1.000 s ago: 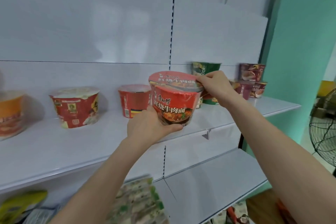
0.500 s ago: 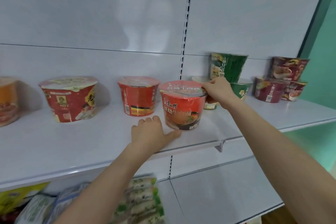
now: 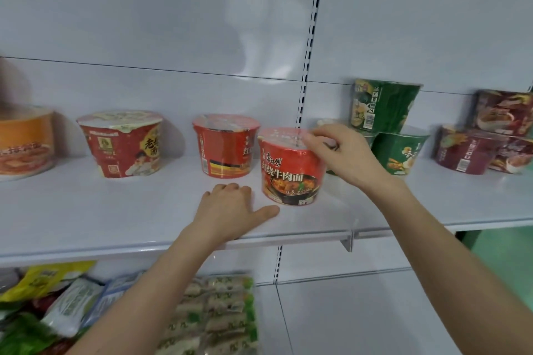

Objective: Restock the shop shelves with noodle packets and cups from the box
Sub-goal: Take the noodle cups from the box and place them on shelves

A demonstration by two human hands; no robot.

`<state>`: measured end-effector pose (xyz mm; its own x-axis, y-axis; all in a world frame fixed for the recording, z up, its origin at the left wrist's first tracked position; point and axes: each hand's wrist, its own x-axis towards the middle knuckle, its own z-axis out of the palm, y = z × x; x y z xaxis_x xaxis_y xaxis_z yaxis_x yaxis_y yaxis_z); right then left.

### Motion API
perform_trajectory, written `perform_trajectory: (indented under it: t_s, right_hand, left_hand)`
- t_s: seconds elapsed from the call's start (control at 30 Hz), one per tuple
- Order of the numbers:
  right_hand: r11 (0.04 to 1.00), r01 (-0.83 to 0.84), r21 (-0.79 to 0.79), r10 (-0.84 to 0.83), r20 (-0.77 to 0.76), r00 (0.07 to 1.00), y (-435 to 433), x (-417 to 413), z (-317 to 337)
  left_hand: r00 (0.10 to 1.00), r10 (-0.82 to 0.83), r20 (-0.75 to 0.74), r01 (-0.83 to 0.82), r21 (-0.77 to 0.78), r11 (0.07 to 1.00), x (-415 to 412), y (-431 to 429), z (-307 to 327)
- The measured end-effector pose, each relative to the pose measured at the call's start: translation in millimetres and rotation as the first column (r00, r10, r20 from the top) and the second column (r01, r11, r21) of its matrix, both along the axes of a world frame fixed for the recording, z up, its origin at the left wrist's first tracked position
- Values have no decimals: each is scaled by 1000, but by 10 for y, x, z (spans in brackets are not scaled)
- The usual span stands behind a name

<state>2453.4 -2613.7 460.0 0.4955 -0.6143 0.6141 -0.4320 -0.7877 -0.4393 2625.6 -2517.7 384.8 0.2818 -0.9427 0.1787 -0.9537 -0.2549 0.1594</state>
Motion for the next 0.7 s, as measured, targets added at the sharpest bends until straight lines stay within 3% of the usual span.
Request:
perform_trajectory:
  t_s: [0.07, 0.27, 0.7]
  right_hand:
    - [998, -59, -24, 57, -83, 995, -21, -4, -42]
    - [994, -40, -98, 27, -128, 991, -239, 63, -75]
    - [999, 14, -48, -24, -194, 981, -640, 329, -79]
  left_hand:
    - [1000, 3, -2, -3, -3, 1000, -6, 4, 4]
    - [1000, 8, -12, -8, -17, 1000, 1, 7, -12]
    - [999, 15, -28, -16, -35, 999, 4, -1, -32]
